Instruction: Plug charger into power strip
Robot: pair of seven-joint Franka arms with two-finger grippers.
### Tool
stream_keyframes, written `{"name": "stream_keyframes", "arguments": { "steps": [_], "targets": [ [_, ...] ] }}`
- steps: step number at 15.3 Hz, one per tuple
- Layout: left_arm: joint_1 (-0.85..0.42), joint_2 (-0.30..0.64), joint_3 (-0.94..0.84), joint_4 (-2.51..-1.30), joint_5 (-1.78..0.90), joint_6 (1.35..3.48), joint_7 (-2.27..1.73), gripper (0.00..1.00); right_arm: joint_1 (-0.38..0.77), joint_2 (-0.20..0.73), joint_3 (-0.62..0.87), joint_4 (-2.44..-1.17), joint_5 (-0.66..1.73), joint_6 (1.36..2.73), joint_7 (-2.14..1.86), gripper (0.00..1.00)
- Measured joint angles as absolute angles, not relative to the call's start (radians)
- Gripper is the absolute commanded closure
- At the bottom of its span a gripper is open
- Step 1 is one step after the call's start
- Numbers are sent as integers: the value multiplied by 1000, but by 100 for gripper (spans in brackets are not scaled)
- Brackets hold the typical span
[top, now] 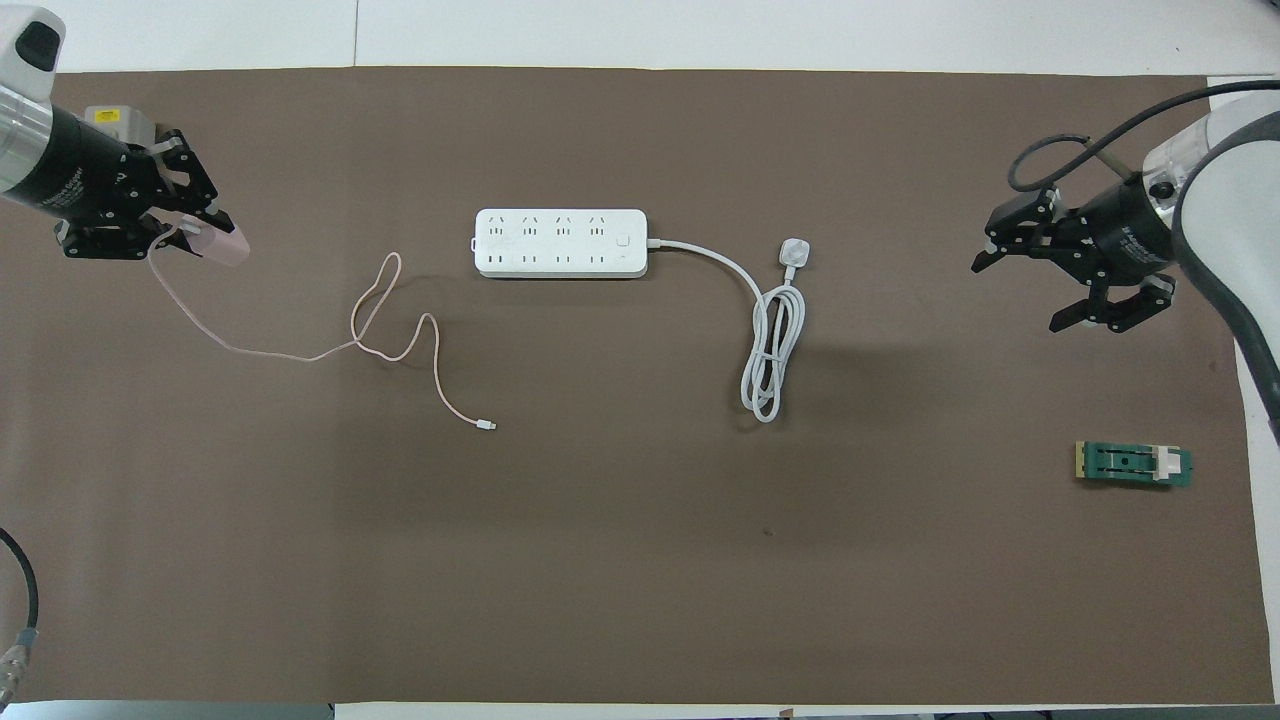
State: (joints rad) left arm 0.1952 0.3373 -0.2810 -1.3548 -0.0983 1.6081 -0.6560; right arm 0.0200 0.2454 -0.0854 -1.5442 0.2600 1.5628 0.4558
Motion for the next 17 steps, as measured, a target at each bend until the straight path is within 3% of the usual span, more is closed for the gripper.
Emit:
{"name": "stream_keyframes", "arguments": {
  "steps": [8, 13, 17],
  "targets": [
    [18, 376, -281, -1361, -13, 1772, -1283, 100, 13, 154, -93, -1551, 106, 1561, 48, 0],
    [-120, 470, -277, -1351, 127, 1830, -1725, 100, 16, 62, -93, -1552, 93, 1561, 3, 0],
    [-162, 552, -274, -1294, 135, 1833, -1946, 100, 16, -4, -92, -1573, 61, 1561, -53, 0]
  ]
}}
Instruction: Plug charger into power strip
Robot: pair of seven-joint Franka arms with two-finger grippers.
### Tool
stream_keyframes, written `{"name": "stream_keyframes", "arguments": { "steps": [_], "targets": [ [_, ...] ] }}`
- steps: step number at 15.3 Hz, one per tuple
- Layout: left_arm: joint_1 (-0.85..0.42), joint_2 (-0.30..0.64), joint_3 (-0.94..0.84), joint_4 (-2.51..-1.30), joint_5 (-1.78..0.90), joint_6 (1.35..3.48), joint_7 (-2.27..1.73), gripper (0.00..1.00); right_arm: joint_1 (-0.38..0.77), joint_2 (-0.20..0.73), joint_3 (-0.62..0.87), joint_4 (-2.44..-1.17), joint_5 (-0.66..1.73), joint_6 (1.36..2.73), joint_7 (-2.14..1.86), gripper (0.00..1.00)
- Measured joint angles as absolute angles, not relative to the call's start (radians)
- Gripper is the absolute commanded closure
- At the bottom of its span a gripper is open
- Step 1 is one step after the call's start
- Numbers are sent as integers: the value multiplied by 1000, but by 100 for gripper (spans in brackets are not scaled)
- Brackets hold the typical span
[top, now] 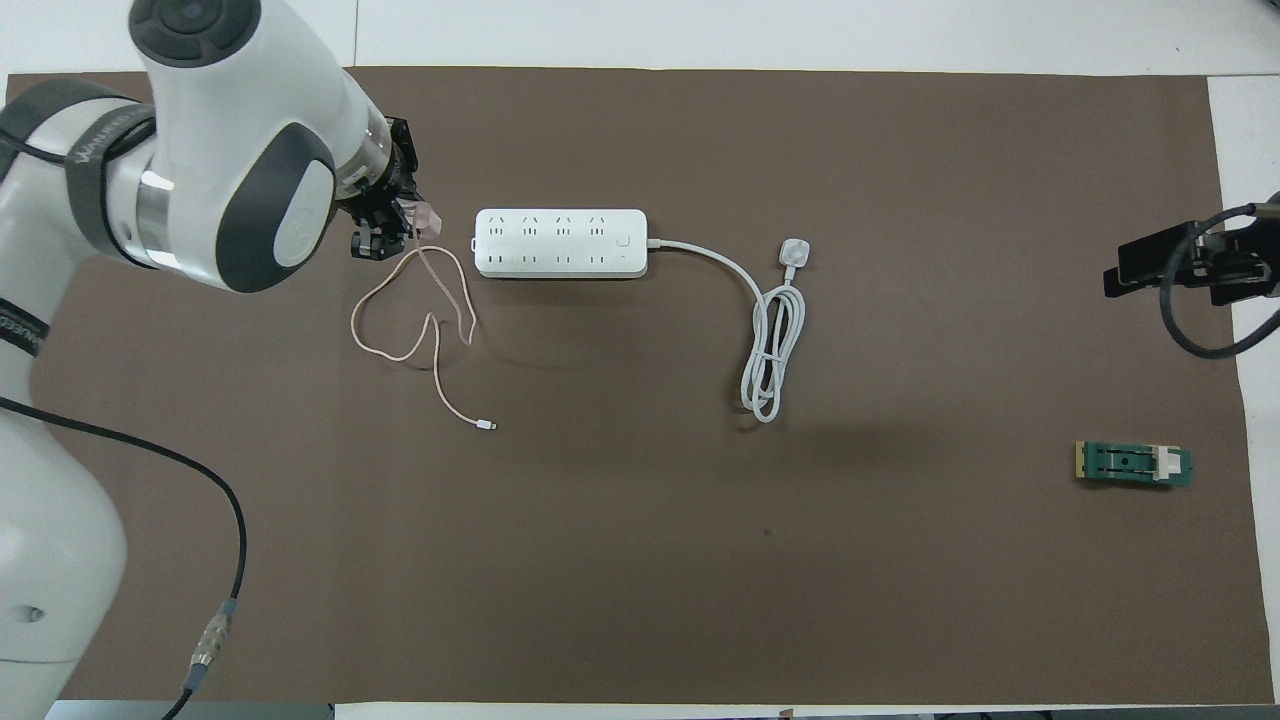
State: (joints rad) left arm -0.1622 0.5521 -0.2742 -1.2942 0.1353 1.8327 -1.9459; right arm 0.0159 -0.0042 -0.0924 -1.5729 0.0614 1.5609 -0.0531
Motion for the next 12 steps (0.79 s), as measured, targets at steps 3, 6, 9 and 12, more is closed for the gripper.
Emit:
{"name": "stream_keyframes", "arguments": {
  "steps": [3, 6, 9, 12],
  "targets": [
    [-188, 569, -275, -1279, 135, 1833, -1954, 100, 16, -33, -92, -1606, 25, 1561, -86, 0],
    [-215, 570, -274, -1280, 136, 1832, -1953, 100, -16, -65, -55, -1654, 3, 1561, -93, 0],
    [-225, 580, -274, -1302, 136, 1835, -1953, 100, -56, -72, -16, -1670, 3, 1562, -83, 0],
    [-229, 591, -274, -1337, 136, 1861, -1948, 100, -61, -72, -14, -1678, 3, 1562, -66, 0]
  ]
}}
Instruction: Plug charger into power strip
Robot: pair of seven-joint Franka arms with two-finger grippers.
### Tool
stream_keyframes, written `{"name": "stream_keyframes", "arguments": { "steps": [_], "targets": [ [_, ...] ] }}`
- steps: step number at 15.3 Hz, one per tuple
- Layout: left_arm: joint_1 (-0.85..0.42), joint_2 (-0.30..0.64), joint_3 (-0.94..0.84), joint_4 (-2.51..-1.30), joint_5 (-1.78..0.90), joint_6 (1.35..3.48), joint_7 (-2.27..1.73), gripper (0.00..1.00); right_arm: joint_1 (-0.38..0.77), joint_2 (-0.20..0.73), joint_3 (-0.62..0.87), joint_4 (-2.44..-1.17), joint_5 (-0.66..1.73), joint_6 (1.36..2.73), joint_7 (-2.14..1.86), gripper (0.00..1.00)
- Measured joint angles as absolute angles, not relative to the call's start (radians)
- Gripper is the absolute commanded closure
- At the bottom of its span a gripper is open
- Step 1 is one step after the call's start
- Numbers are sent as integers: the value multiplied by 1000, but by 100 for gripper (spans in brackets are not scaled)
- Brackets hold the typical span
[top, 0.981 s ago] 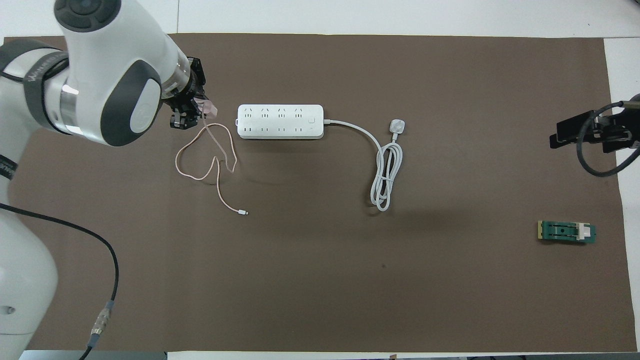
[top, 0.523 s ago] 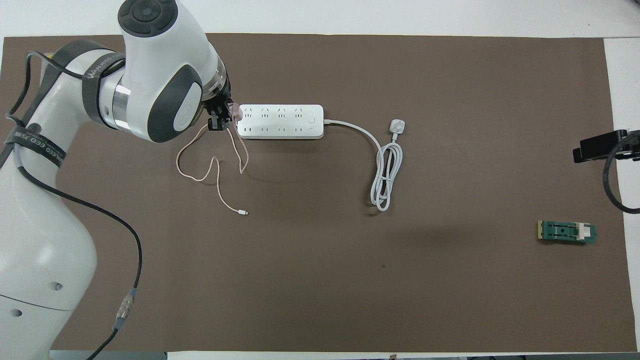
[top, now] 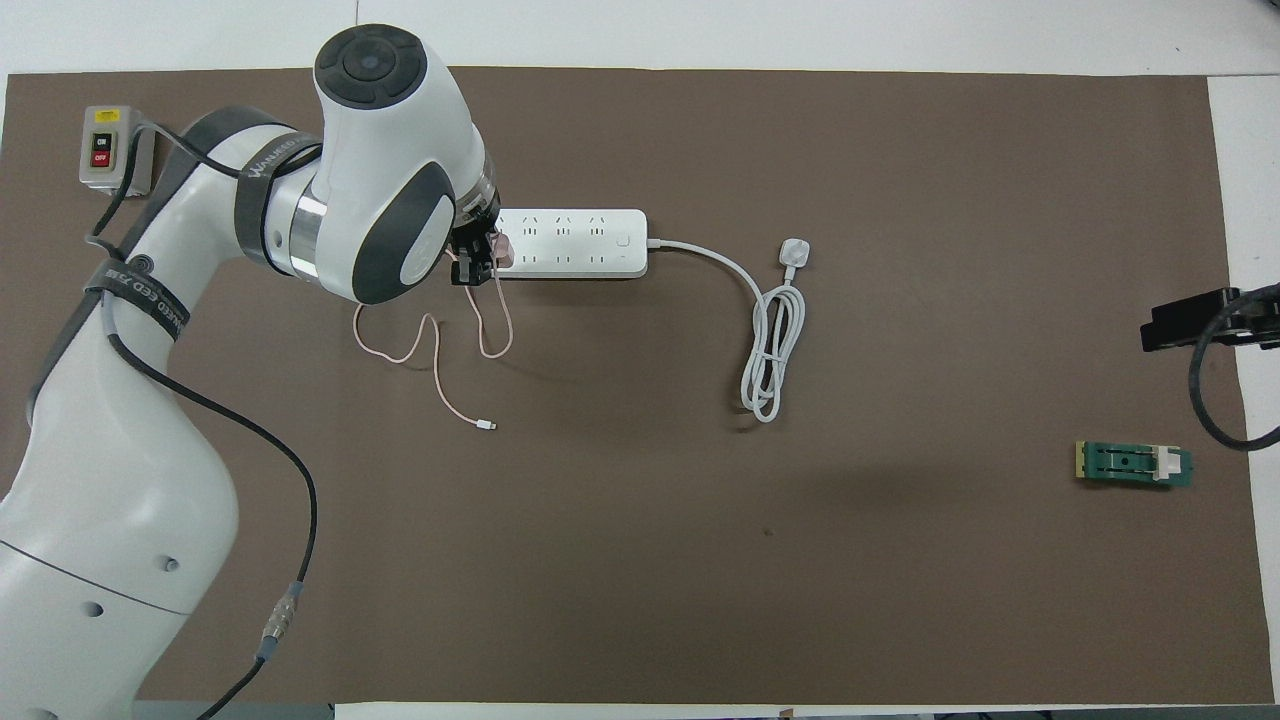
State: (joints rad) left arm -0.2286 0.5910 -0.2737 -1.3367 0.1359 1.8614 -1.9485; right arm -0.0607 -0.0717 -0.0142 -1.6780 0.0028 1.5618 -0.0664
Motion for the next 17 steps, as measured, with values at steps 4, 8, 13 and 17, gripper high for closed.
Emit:
{"name": "stream_keyframes", "arguments": {
  "steps": [4, 8, 13, 17],
  "targets": [
    [-227, 592, -267, -1367, 136, 1891, -1938, 100, -61, -72, -14, -1678, 1, 1562, -66, 0],
    [-218, 592, -261, -1369, 136, 1913, -1928, 100, -61, -72, -13, -1678, -22, 1562, -66, 0],
    [-214, 596, -258, -1373, 137, 1928, -1922, 100, -61, -72, -9, -1678, -39, 1562, -66, 0],
    [-214, 615, -258, -1375, 138, 1959, -1921, 100, -61, -72, -9, -1678, -39, 1562, -66, 0]
  ]
}}
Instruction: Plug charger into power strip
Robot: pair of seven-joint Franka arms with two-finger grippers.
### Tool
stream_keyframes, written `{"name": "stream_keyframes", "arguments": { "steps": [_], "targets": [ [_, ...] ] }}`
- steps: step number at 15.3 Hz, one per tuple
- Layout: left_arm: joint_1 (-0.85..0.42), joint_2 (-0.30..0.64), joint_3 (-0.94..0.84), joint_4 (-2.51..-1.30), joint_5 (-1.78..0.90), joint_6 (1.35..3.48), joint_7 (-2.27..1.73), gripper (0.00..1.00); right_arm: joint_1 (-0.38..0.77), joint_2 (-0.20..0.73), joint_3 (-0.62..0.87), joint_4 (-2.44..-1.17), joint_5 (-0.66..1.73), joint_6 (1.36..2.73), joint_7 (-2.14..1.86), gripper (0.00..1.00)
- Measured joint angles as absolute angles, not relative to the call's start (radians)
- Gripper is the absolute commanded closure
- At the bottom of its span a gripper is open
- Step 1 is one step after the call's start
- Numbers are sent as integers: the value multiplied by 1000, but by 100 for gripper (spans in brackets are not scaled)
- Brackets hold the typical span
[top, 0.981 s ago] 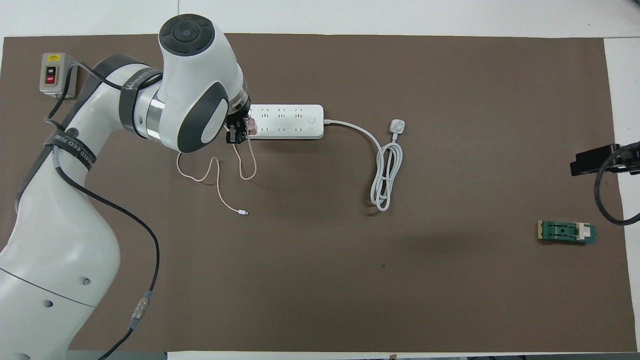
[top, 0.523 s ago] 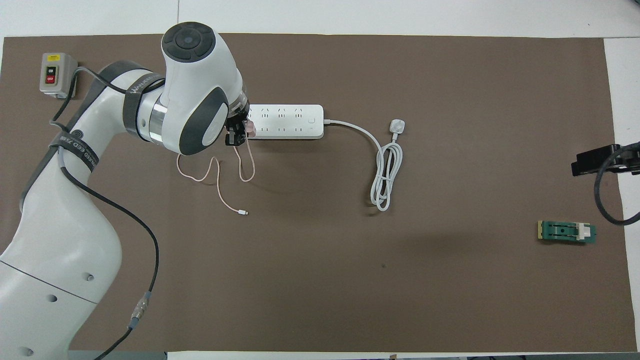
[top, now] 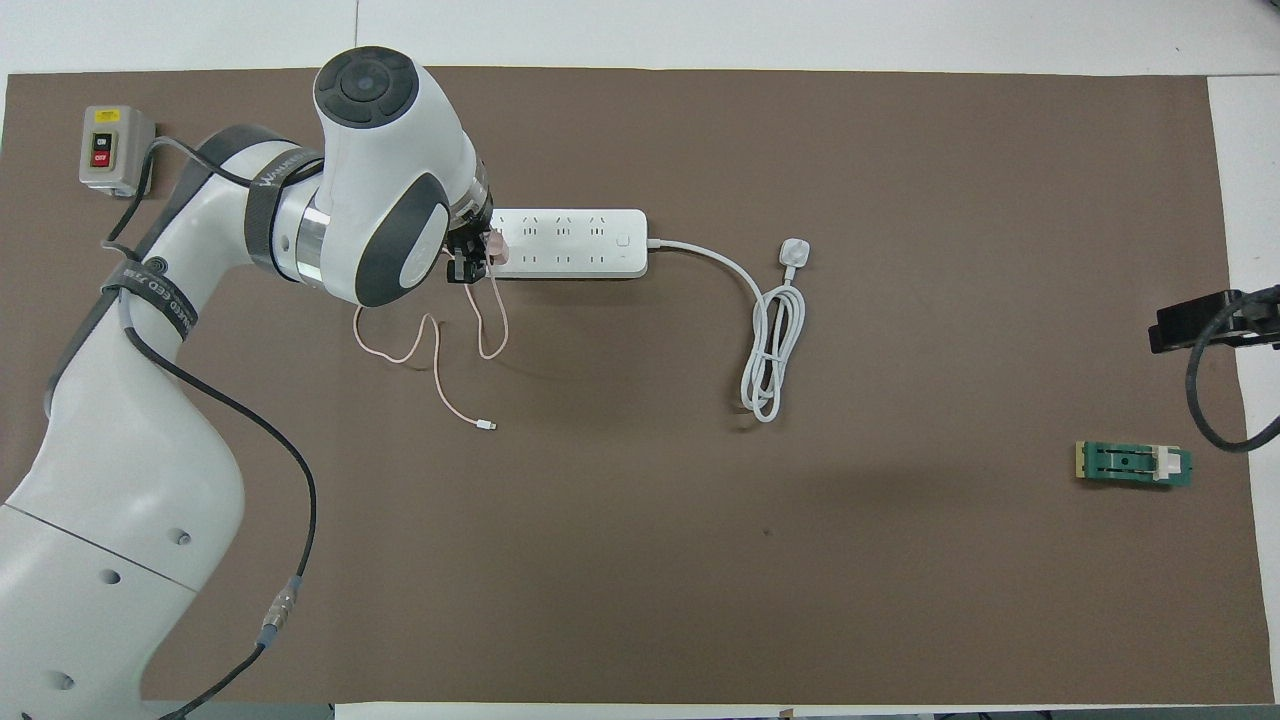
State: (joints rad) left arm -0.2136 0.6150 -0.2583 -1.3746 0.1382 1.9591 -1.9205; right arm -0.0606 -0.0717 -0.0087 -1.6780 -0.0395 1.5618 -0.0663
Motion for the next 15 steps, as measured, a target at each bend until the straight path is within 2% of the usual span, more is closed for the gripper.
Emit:
{"name": "stream_keyframes", "arguments": {
  "steps": [15],
  "targets": [
    [-206, 616, -257, -1379, 139, 1966, -1869, 100, -60, -73, -9, -1677, -34, 1562, -66, 0]
  ]
}}
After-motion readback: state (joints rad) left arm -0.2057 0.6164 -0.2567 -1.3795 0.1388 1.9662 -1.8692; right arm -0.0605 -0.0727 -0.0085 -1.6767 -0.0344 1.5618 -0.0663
